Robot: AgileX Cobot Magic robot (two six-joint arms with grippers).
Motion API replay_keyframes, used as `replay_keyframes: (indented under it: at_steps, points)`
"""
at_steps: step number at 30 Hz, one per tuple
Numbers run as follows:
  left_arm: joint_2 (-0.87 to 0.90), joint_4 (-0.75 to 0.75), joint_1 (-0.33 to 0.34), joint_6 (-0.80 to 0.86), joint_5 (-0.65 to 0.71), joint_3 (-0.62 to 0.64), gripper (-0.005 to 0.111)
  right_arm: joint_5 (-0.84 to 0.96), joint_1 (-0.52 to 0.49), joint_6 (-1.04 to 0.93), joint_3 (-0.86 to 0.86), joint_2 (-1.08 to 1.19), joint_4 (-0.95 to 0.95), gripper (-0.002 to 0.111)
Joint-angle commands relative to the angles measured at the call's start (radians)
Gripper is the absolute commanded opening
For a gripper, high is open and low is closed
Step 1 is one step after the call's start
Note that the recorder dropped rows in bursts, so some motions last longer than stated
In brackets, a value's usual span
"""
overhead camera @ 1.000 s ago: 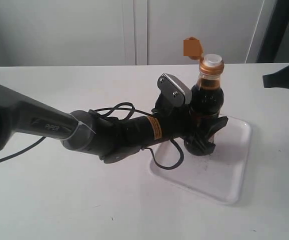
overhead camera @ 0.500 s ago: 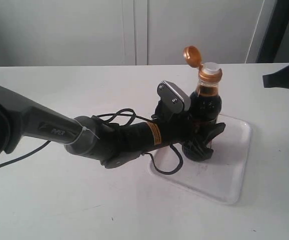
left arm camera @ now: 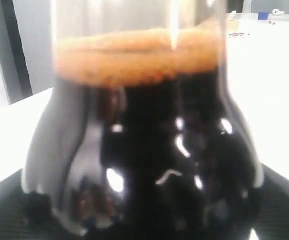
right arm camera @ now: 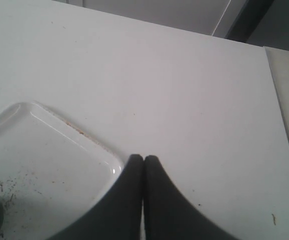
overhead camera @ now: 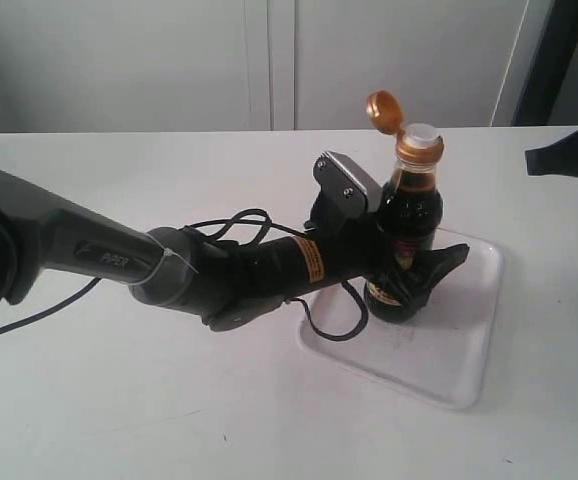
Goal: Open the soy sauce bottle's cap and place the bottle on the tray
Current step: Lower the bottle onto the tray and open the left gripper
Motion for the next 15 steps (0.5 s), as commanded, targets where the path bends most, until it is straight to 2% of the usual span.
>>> replay_keyframes:
  at_steps: [1,5,15]
  points:
    - [-0.011,0.021,0.009,-0.004,-0.015,-0.003,0.105,-0.013,-0.009,0.006,0.005,0.002,0.006,0.0]
    - [-0.019,0.022,0.01,-0.016,-0.002,-0.003,0.105,-0.013,-0.009,0.006,0.005,0.002,0.006,0.0]
    - [-0.118,0.078,0.01,-0.032,0.171,-0.001,0.105,-0.023,-0.009,0.002,0.005,0.002,0.006,0.0]
